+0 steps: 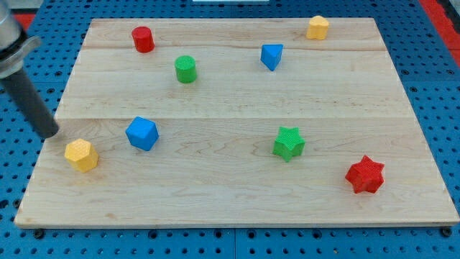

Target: Move the yellow hexagon diagonally to the blue cube

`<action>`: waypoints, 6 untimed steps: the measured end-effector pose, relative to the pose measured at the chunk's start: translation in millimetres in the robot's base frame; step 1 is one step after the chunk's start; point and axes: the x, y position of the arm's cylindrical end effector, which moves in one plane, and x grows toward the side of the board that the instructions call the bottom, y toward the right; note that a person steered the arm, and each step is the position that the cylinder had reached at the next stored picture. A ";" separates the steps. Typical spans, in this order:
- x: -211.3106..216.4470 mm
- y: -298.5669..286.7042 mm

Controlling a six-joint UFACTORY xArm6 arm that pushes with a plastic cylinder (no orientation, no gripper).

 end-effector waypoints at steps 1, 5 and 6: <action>16.4 65.0; 19.8 107.2; 7.5 96.3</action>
